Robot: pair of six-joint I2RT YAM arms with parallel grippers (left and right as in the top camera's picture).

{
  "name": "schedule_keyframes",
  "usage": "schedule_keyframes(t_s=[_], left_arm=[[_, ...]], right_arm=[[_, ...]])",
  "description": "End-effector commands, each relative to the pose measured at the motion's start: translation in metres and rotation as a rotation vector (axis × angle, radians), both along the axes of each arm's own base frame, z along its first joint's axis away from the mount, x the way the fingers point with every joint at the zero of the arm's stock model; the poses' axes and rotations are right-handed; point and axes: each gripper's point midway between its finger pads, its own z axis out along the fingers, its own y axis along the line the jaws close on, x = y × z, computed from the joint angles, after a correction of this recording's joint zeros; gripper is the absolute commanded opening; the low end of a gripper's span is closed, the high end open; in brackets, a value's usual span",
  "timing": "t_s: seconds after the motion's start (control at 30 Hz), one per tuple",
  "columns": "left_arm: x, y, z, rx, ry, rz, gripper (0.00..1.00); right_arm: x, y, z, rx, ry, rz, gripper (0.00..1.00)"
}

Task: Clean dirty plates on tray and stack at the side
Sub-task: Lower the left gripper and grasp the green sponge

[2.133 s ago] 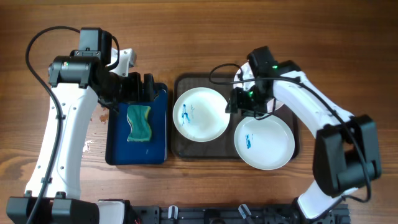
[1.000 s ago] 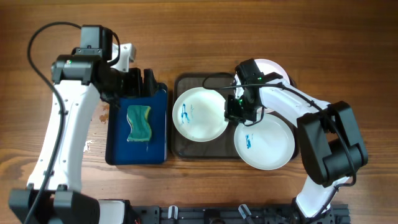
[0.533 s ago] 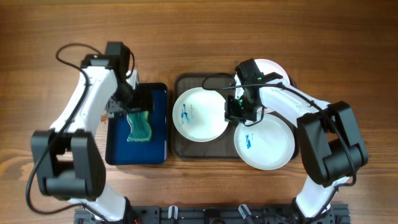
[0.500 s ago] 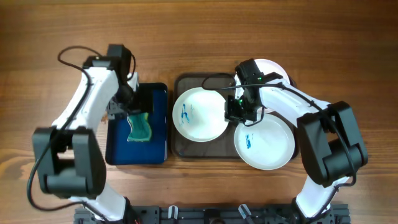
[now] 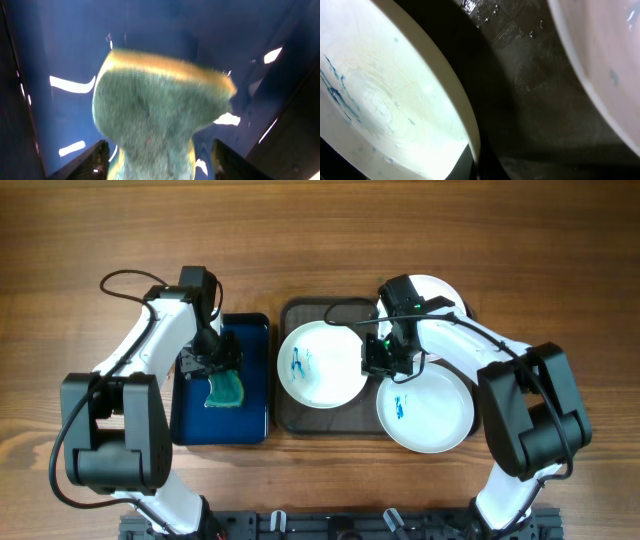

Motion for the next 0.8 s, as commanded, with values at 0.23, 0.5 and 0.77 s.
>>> schedule_keyframes(t_s=[0.23,0.5,0.77], left_arm=[[-0.010,-0.005,-0.017,-0.026,0.015,0.024,0.44],[-0.010,-0.006,-0.018,-0.030,0.015,0.025,0.04],[0.003,-0.007,0.001,-0.017,-0.066,0.047,0.04]], right_arm=[[-0.011,-0.007,-0.013,-0.039,0.035,0.020,0.04],[-0.012,-0.007,-0.012,-0.040,0.037,0.020,0.04],[-0.013,-0.008,-0.013,-0.042,0.042,0.020,0.04]])
